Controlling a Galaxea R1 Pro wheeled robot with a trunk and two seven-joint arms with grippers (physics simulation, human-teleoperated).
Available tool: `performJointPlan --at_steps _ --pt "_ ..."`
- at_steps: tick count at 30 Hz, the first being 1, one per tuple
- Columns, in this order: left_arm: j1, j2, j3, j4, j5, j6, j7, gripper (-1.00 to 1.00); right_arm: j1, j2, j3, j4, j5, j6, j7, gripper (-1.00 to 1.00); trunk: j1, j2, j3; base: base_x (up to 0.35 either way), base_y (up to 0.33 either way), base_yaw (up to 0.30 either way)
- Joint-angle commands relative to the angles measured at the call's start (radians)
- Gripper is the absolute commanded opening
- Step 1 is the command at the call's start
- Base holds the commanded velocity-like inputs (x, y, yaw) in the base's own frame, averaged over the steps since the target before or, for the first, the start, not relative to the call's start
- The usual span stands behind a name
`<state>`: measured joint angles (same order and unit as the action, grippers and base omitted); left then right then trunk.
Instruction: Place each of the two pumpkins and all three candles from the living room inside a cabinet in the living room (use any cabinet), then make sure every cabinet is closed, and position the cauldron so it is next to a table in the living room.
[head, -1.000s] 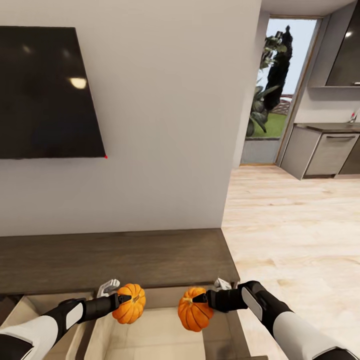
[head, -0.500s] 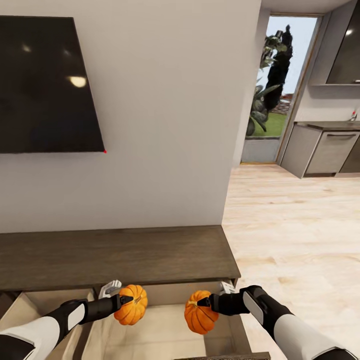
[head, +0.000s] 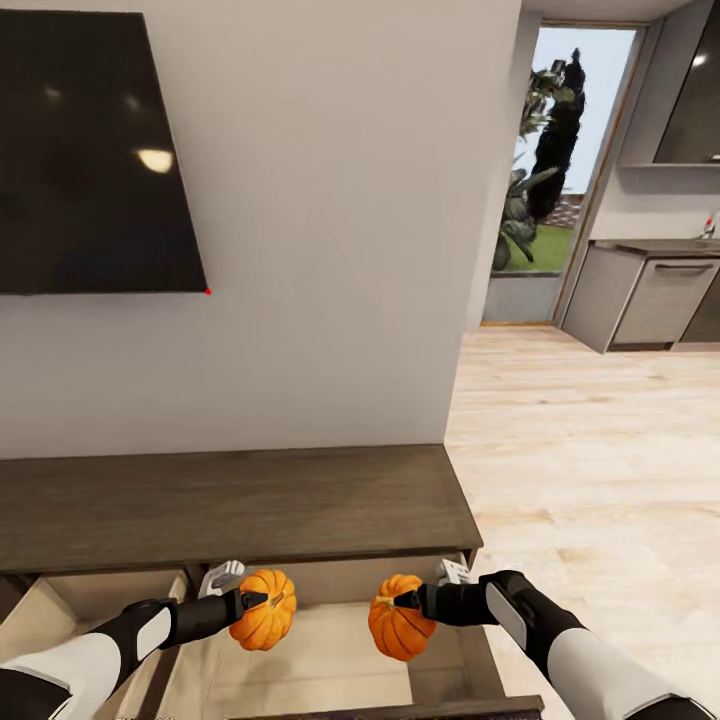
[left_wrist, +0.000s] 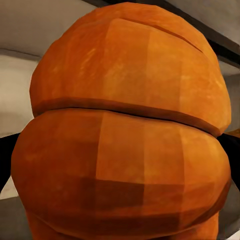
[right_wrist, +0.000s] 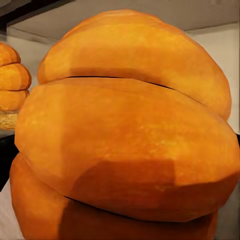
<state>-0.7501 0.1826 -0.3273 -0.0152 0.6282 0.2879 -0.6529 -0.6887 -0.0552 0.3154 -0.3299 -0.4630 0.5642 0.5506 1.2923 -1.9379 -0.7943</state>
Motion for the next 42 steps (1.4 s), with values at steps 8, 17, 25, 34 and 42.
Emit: performJointPlan --at_steps 8,17,25,34,42 --pt "0.000 0.000 0.002 0.000 0.001 0.000 -0.001 -1.00 0.000 0.000 0.073 -0.003 -0.001 -0.077 0.000 -1.00 0.031 -0.056 -0.025 0.000 0.000 0.000" --pt "0.000 0.000 0.002 0.001 0.001 0.000 -0.001 -1.00 0.000 0.008 0.076 -0.006 0.000 -0.076 -0.010 -1.00 0.065 -0.119 -0.053 0.000 0.000 0.109" --pt "0.000 0.000 0.003 0.001 0.001 0.000 -0.001 -1.00 0.000 0.009 0.075 -0.006 0.000 -0.076 -0.011 -1.00 0.092 -0.168 -0.075 0.000 0.000 0.256" --pt "0.015 0.003 0.001 -0.010 0.001 -0.002 0.001 -1.00 -0.003 0.005 0.071 0.003 -0.008 -0.077 0.001 -1.00 0.092 -0.168 -0.075 0.000 0.000 0.018" --pt "0.041 -0.013 -0.001 -0.049 -0.003 0.006 0.010 -1.00 -0.003 0.009 0.067 0.002 -0.010 -0.078 0.002 -1.00 0.092 -0.168 -0.075 0.000 0.000 0.000"
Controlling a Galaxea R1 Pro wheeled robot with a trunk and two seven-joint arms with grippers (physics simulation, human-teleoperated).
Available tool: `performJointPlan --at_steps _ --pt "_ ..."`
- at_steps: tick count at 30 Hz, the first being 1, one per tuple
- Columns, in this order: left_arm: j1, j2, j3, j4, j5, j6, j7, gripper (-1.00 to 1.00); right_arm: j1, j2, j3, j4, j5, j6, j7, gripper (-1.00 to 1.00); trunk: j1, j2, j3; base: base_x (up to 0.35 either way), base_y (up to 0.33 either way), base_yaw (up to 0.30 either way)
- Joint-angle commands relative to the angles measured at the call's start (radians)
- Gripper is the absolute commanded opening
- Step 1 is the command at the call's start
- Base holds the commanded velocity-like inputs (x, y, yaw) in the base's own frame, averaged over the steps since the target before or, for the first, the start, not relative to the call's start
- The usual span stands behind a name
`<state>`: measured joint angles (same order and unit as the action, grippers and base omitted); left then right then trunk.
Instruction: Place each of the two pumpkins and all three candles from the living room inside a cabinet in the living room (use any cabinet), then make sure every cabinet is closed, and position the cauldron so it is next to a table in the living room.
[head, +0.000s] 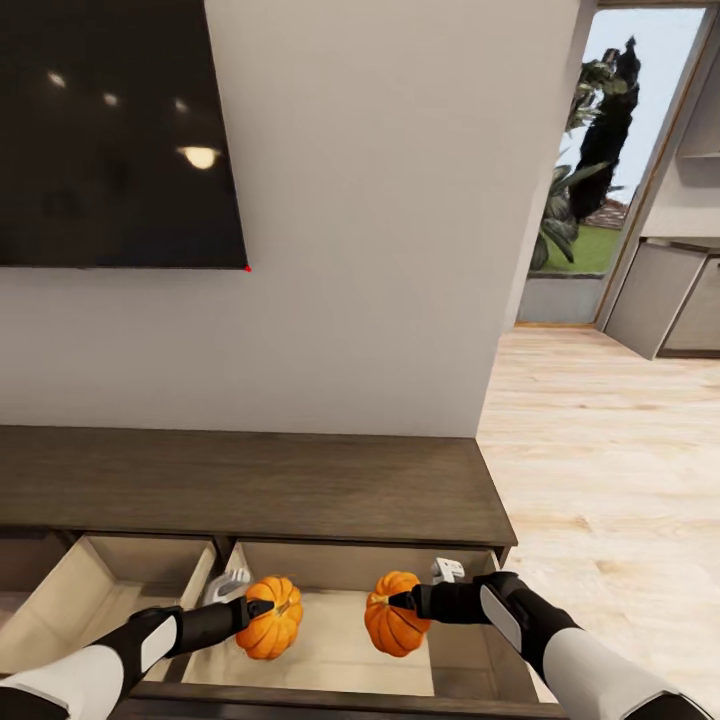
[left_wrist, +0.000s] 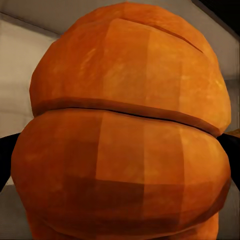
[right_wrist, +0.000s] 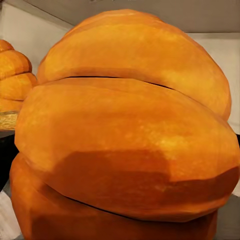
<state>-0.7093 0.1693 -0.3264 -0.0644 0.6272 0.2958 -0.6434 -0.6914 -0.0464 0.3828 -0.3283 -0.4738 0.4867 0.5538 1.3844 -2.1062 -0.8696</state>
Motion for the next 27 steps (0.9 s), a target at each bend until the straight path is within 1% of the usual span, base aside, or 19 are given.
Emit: performJointPlan --at_steps 1,3,11,13,14,22,27 --pt "0.000 -0.006 -0.002 -0.006 -0.002 0.000 0.003 -1.00 0.000 0.001 0.000 0.001 0.000 -0.002 -0.002 -1.00 0.000 0.000 0.000 0.000 0.000 0.000" --pt "-0.001 -0.017 -0.002 -0.017 -0.003 0.004 0.014 -1.00 0.001 0.003 -0.005 0.002 -0.001 -0.003 -0.002 -1.00 0.000 0.000 0.000 0.000 0.000 0.000" --pt "-0.002 -0.063 -0.001 -0.064 0.000 0.059 0.059 -1.00 0.001 0.003 -0.047 0.047 0.005 -0.008 0.000 -1.00 0.000 0.000 0.000 0.000 0.000 0.000" --pt "-0.002 -0.075 -0.001 -0.075 0.000 0.059 0.070 -1.00 0.001 0.003 -0.057 0.059 0.008 -0.009 0.000 -1.00 0.000 0.000 0.000 0.000 0.000 0.000" --pt "-0.002 -0.090 -0.001 -0.199 0.000 0.060 0.209 -1.00 0.001 0.003 -0.169 0.073 0.009 -0.009 0.000 -1.00 0.000 0.000 0.000 -0.008 0.000 0.000" --pt "-0.002 -0.087 0.002 -0.217 -0.001 0.063 0.209 -1.00 0.001 0.003 -0.169 0.065 0.012 -0.010 0.000 -1.00 0.000 0.000 0.000 -0.083 0.000 0.000" --pt "-0.002 -0.077 0.003 -0.218 -0.001 0.064 0.209 -1.00 0.001 0.003 -0.168 0.062 0.013 -0.010 0.001 -1.00 0.000 0.000 0.000 -0.007 0.000 0.000"
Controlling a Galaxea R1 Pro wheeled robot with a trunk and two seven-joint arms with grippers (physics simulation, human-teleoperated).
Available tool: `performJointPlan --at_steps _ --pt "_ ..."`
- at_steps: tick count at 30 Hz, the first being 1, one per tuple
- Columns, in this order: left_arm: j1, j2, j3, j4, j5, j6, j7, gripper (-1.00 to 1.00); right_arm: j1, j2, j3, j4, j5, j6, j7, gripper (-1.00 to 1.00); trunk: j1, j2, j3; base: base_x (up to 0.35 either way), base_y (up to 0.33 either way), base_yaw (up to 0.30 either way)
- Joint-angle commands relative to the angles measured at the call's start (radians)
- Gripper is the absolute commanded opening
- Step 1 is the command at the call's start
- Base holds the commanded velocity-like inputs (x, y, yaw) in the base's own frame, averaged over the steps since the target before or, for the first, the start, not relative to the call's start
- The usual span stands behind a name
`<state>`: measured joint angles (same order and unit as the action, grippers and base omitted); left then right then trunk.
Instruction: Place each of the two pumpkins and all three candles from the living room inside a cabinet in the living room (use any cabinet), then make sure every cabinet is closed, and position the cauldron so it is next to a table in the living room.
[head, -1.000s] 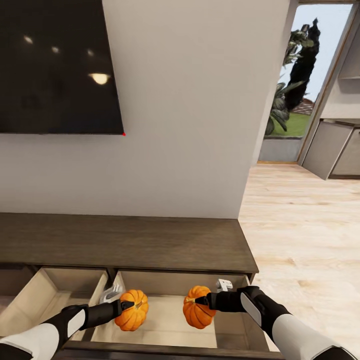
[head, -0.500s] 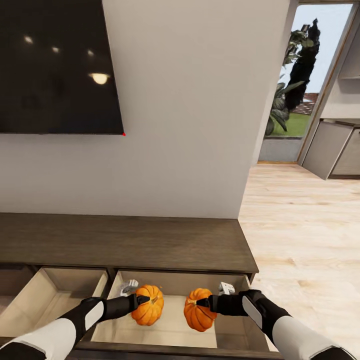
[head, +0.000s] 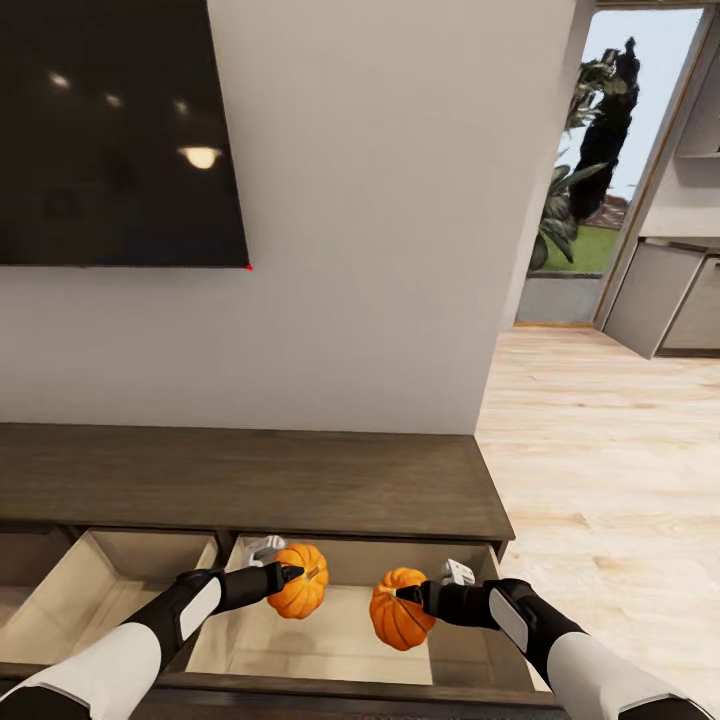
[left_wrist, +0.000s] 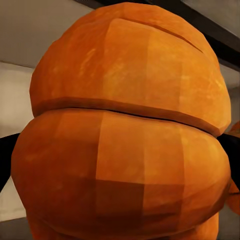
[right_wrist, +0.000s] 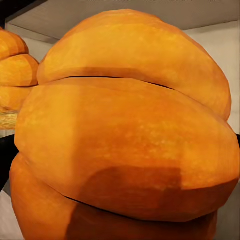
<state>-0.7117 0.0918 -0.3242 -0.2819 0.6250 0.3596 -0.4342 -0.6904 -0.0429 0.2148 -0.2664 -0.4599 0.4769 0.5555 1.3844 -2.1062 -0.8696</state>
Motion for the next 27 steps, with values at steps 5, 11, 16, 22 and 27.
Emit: performJointPlan --at_steps 5,11,16,22,27 --pt "0.000 0.000 0.001 0.001 0.001 0.001 0.000 -1.00 0.000 -0.001 0.000 -0.002 0.002 0.000 -0.005 -1.00 0.000 0.000 0.000 0.000 0.000 0.000" --pt "0.001 -0.005 -0.004 0.018 0.002 -0.006 0.006 -1.00 0.000 -0.003 0.000 0.004 0.001 -0.012 -0.011 -1.00 0.000 0.000 0.000 0.000 0.000 0.000" --pt "0.001 -0.010 0.001 0.089 0.003 -0.007 0.050 -1.00 0.000 -0.002 -0.001 0.011 0.001 -0.029 -0.014 -1.00 0.000 0.000 0.000 0.000 0.000 0.000" --pt "0.002 -0.014 0.000 0.107 0.001 -0.008 0.067 -1.00 0.000 0.000 0.001 0.001 0.004 -0.045 -0.019 -1.00 0.000 0.000 -0.001 0.000 0.000 0.000" --pt "0.002 -0.010 0.000 0.084 0.001 -0.005 0.067 -1.00 0.000 0.000 0.001 0.001 0.002 -0.049 -0.035 -1.00 0.000 0.000 -0.008 0.000 0.000 0.000"
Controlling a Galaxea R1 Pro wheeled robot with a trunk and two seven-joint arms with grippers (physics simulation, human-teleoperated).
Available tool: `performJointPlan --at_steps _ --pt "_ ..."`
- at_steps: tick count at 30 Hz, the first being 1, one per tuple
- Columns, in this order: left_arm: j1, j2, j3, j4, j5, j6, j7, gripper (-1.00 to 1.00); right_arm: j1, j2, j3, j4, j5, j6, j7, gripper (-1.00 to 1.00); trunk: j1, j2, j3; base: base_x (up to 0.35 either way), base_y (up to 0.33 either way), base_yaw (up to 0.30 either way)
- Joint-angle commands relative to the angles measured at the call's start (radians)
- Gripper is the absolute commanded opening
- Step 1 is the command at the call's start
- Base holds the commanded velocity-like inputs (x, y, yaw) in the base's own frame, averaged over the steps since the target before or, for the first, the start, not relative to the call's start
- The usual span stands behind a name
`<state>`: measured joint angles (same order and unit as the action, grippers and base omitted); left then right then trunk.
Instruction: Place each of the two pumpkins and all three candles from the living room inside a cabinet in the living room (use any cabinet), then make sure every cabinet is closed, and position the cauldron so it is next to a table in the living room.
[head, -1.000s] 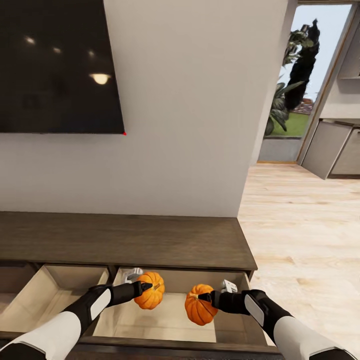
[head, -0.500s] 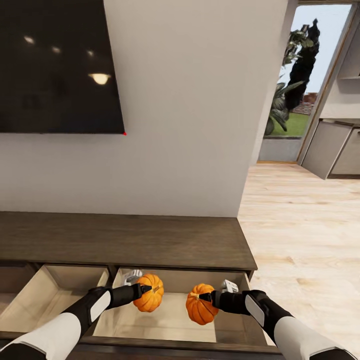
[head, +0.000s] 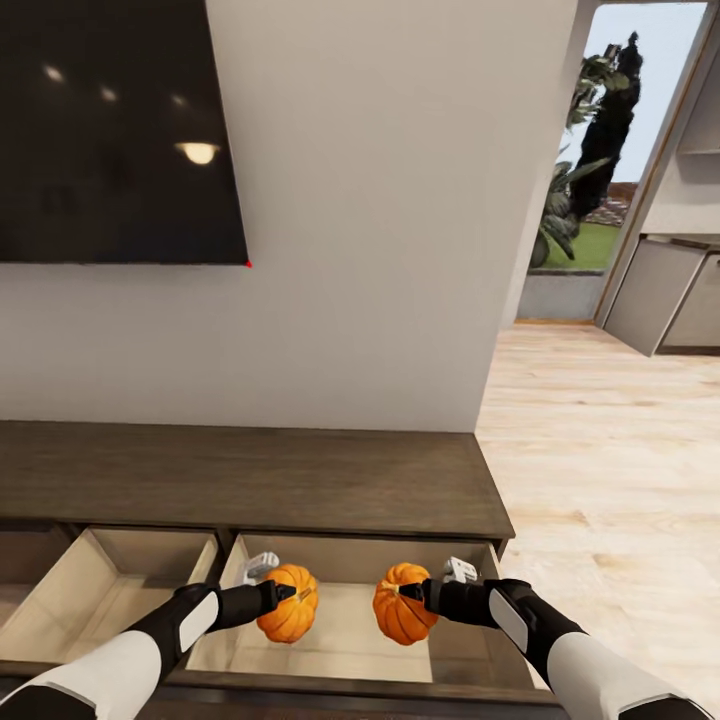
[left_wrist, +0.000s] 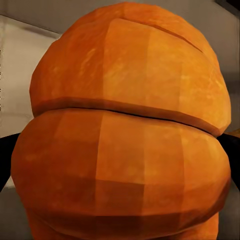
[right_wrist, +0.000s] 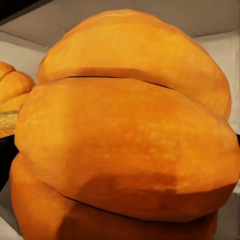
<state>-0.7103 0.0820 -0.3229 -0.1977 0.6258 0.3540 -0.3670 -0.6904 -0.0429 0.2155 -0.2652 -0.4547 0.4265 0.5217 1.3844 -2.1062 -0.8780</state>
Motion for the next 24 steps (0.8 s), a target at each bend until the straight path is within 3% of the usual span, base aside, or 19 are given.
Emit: performJointPlan --at_steps 1,2,5,11,24 --pt "0.000 0.001 -0.001 -0.002 0.000 0.001 0.000 -1.00 0.000 0.001 -0.001 0.000 -0.005 0.002 -0.024 -1.00 0.000 0.000 -0.002 0.000 0.000 0.000" --pt "-0.001 0.003 0.000 -0.005 0.000 0.002 0.000 -1.00 0.000 0.001 -0.002 -0.001 -0.009 0.001 -0.081 -1.00 0.000 0.000 -0.003 0.000 0.000 0.000" --pt "-0.001 0.000 0.001 -0.008 0.000 0.004 0.000 -1.00 0.000 0.002 -0.003 -0.002 -0.011 0.000 -0.129 -1.00 0.000 0.000 -0.008 0.000 0.000 0.000" --pt "-0.005 -0.004 0.000 -0.064 -0.001 0.012 0.002 -1.00 0.000 0.017 -0.002 -0.002 -0.009 0.001 -0.138 -1.00 0.000 0.000 -0.018 0.000 0.000 0.000" --pt "-0.006 0.006 -0.001 -0.086 0.001 0.005 -0.011 -1.00 0.000 0.017 -0.002 -0.003 -0.009 0.000 -0.137 -1.00 0.000 0.000 -0.038 0.000 0.000 0.000"
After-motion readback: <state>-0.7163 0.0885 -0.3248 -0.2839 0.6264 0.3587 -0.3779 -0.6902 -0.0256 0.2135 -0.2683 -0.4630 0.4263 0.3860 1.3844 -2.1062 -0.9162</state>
